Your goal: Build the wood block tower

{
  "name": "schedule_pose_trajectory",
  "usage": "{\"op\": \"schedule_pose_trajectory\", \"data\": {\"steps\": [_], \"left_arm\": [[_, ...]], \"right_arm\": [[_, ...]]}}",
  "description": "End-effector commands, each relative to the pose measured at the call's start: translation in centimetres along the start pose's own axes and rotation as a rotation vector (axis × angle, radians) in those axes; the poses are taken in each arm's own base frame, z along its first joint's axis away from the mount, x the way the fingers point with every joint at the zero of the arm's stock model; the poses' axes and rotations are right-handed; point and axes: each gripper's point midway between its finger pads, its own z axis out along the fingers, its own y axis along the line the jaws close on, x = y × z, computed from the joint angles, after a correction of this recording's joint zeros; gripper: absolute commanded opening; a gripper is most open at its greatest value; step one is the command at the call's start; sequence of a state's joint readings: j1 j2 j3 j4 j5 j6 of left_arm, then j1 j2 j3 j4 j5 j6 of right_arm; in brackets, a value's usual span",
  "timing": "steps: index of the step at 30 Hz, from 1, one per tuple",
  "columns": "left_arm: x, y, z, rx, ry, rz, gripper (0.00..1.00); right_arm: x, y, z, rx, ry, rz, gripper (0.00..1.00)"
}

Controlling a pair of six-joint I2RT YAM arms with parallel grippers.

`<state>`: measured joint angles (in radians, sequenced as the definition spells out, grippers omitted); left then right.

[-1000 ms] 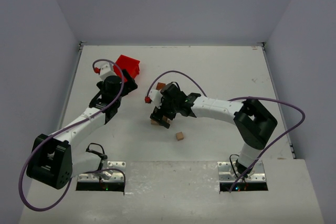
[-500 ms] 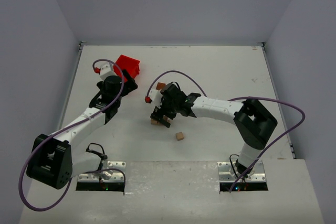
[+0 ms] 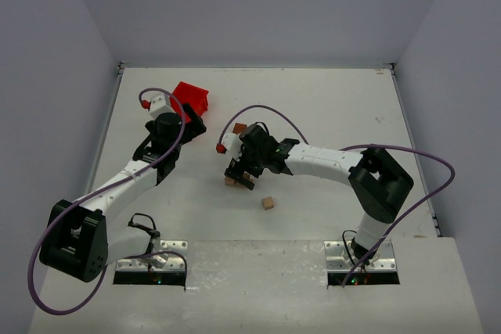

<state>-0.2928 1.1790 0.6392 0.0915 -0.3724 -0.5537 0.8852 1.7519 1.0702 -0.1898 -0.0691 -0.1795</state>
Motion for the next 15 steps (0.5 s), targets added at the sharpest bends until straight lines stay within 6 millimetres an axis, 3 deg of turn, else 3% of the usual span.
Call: {"op": "schedule_pose_trajectory", "data": {"steps": [1,15], "left_arm": [[-1.24,-0.74,0.17,0.039,-0.045,-0.015,1.00],[-1.28,-0.80,0.05,0.044,-0.047,-0.015,1.00]], "right_arm": [[-1.65,-0.88,-0.76,0.039,-0.047,-0.009,0.99],[-1.33,-1.34,-0.85,0.068,-0.035,-0.007,0.99]]}}
